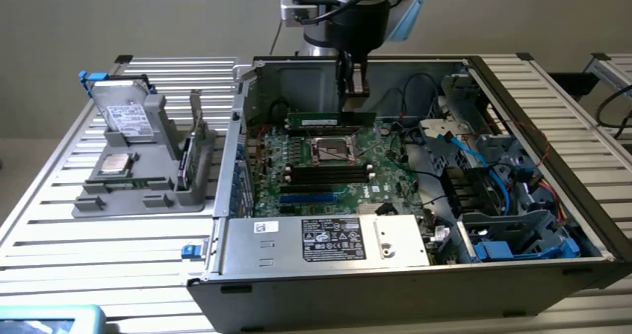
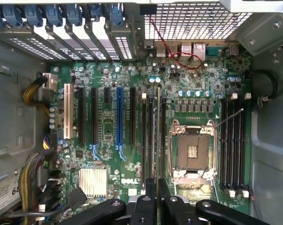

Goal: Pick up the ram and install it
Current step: 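Insert the ram into the slot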

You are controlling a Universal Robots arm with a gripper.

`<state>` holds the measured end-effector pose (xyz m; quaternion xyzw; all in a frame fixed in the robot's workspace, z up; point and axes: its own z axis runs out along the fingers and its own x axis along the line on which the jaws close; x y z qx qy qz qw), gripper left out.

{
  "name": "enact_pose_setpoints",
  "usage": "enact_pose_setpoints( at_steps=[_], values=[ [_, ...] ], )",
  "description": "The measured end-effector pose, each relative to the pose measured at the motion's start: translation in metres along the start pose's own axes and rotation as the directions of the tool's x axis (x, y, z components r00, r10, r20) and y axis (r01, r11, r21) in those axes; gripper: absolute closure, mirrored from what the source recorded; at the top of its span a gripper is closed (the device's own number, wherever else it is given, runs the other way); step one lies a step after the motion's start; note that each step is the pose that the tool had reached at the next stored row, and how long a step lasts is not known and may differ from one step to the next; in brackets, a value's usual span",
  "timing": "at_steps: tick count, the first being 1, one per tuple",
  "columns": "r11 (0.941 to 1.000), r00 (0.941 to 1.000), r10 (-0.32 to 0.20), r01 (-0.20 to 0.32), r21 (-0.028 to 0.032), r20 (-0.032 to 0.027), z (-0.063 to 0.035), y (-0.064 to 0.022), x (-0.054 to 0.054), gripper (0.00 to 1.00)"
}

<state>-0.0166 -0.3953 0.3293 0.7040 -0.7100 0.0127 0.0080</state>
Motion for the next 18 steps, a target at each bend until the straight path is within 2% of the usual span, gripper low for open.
enact_pose_setpoints(
  at_steps=[7, 13, 18],
  values=[
    [1.0000, 1.0000, 0.000, 0.000, 0.0001, -0.0075, 0.0096, -0.0019, -0.003, 0.86],
    [1.0000, 0.9997, 0.000, 0.000, 0.0002, -0.0231, 0.0160, -0.0036, -0.010, 0.86],
    [1.0000, 0.9997, 0.000, 0.000, 0.0017, -0.0241, 0.0227, -0.0035, -0.010, 0.86]
  ],
)
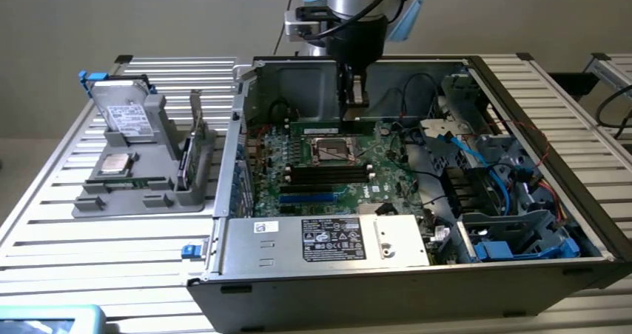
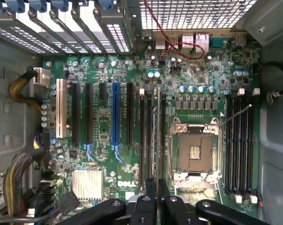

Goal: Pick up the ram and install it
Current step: 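Insert the ram into the slot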

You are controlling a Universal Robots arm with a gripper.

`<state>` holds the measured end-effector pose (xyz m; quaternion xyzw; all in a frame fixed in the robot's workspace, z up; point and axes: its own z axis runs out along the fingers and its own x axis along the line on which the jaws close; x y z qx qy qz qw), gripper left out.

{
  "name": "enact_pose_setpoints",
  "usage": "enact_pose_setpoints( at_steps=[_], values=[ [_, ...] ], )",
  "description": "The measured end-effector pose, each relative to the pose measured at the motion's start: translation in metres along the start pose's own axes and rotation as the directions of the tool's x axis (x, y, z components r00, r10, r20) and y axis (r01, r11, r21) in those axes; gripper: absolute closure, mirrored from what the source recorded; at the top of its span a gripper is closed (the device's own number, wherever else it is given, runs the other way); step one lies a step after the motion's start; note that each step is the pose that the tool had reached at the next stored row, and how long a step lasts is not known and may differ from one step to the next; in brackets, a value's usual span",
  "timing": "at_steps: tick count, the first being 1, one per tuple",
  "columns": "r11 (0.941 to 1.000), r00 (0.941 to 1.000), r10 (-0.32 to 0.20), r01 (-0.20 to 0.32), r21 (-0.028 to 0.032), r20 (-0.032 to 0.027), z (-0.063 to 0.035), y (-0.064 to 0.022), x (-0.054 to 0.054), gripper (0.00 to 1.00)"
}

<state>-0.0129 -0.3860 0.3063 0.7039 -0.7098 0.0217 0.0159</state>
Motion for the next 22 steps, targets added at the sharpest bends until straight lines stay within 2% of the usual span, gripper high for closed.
enact_pose_setpoints(
  at_steps=[4, 12, 22],
  values=[
    [1.0000, 1.0000, 0.000, 0.000, 0.0004, -0.0001, 0.0058, 0.0000, 0.001, 0.86],
    [1.0000, 1.0000, 0.000, 0.000, 0.0005, 0.0001, 0.0099, -0.0001, 0.007, 0.86],
    [1.0000, 1.0000, 0.000, 0.000, 0.0004, 0.0000, 0.0276, 0.0000, 0.006, 0.86]
  ],
)
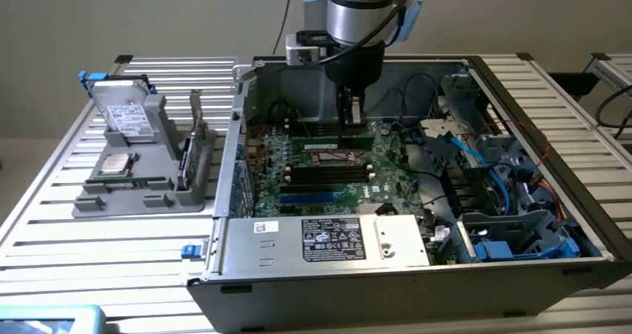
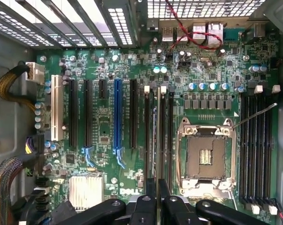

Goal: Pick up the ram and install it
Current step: 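Insert the ram into the slot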

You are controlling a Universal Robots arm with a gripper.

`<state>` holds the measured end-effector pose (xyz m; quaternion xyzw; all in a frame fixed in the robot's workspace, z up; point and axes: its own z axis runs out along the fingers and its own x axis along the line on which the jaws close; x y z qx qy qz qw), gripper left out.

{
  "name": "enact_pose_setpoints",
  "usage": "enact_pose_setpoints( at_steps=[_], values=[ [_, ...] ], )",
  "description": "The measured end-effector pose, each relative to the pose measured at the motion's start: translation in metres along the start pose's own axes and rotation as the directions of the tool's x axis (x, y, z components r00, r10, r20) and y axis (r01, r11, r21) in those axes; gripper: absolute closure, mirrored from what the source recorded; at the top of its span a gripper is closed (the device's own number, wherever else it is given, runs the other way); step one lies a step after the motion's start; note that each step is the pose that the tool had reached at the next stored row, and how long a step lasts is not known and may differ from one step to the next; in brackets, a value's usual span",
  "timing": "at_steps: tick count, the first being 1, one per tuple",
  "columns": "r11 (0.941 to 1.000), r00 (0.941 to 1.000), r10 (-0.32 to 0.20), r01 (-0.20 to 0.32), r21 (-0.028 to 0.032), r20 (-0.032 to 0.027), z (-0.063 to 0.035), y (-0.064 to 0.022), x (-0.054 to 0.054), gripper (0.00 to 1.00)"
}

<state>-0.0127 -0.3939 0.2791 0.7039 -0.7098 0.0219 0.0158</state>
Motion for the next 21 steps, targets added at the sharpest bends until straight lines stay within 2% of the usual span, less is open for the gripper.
enact_pose_setpoints(
  at_steps=[6, 21],
  values=[
    [1.0000, 1.0000, 0.000, 0.000, 0.0000, 0.0001, 0.0074, 0.0000, 0.000, 0.86],
    [1.0000, 1.0000, 0.000, 0.000, 0.0002, -0.0002, 0.0163, 0.0001, 0.004, 0.86]
  ],
)
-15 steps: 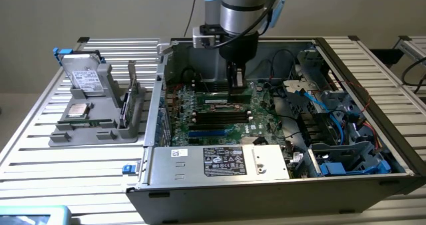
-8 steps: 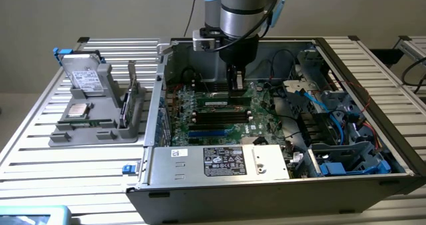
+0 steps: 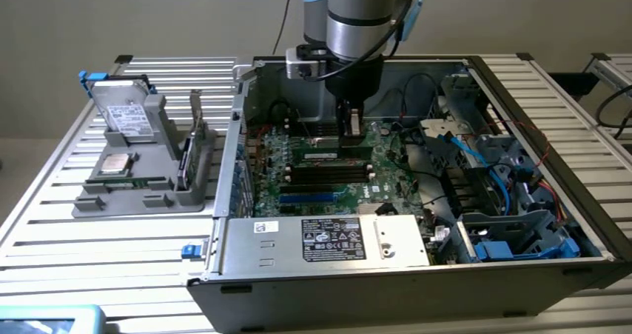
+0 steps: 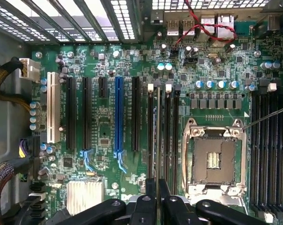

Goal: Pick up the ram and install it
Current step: 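Insert the ram into the slot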

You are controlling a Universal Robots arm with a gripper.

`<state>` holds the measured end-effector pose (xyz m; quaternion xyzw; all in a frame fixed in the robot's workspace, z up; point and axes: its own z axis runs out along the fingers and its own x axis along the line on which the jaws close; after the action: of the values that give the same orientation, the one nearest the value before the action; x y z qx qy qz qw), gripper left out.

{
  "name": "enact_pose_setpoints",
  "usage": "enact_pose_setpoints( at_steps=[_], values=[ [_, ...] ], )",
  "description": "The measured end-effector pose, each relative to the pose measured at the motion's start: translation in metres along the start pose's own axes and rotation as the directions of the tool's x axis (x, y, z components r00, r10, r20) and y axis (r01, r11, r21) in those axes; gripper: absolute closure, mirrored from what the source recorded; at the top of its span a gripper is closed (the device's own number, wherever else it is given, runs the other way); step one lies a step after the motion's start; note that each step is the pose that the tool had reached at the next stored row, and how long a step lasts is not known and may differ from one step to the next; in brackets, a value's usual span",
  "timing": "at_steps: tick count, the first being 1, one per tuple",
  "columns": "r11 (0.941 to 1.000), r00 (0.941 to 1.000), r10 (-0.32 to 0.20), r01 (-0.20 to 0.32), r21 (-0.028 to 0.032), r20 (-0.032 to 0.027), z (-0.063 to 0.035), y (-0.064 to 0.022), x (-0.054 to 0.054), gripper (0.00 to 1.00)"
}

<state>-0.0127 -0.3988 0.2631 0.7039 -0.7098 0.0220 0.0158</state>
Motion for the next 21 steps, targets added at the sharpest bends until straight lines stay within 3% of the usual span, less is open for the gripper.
enact_pose_setpoints(
  at_steps=[12, 21],
  values=[
    [1.0000, 1.0000, 0.000, 0.000, 0.0000, -0.0013, 0.0167, 0.0001, -0.001, 0.86],
    [1.0000, 1.0000, 0.000, 0.000, 0.0007, -0.0076, 0.0222, 0.0002, -0.001, 0.86]
  ],
)
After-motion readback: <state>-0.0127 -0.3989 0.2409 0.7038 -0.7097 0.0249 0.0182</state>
